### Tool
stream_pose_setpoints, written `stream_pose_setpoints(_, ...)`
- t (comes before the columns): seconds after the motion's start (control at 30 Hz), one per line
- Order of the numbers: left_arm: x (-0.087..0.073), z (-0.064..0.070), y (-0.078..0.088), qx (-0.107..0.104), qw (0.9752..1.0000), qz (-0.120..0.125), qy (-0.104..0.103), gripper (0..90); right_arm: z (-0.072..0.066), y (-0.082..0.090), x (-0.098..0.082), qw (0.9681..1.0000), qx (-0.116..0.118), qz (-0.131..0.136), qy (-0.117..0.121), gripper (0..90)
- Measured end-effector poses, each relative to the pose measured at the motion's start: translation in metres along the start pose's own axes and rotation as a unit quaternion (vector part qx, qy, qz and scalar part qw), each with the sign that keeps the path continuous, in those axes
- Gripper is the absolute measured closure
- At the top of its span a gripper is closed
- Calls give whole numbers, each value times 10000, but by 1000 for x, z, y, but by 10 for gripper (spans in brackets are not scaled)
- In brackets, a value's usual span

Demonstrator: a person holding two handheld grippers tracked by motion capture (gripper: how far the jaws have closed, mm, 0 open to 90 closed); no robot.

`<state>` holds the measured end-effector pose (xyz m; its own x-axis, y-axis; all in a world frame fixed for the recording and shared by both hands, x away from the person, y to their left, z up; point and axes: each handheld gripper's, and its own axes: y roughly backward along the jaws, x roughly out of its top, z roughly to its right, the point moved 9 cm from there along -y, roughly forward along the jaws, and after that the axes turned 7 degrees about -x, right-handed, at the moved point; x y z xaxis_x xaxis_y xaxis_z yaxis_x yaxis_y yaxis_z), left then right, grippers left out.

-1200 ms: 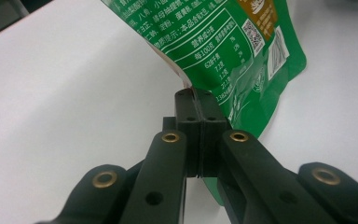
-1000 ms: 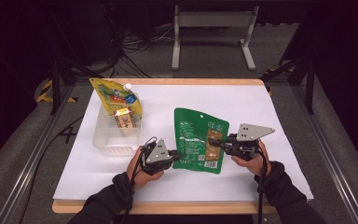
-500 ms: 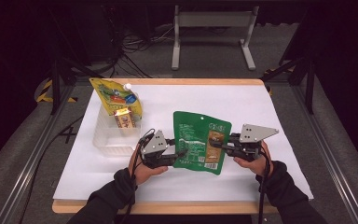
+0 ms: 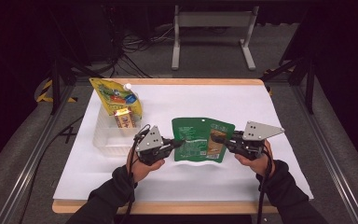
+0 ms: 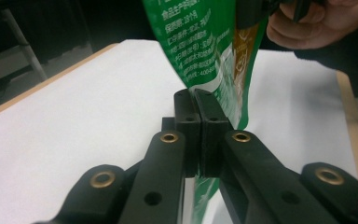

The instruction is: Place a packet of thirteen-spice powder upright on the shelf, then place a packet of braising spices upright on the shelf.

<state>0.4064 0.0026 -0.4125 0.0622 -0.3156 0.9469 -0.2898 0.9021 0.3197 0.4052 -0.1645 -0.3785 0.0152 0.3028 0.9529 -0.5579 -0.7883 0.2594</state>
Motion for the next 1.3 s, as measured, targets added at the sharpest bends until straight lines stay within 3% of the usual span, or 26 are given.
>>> stream_pose_setpoints(0.4, 5, -6, 14, 257, 9997, -35, -25, 899, -4, -12, 14, 9999, -98, 79, 81, 890)
stream_pose_setpoints(0.77, 13, -14, 35, 473, 9988, 91, -81, 899, -5, -27, 32, 9997, -82, 225, 88, 890)
stream_pose_setpoints(1.3, 21, -31, 80, 1075, 9939, 192, -124, 900, -14, -66, 64, 9987, -29, 515, 47, 891)
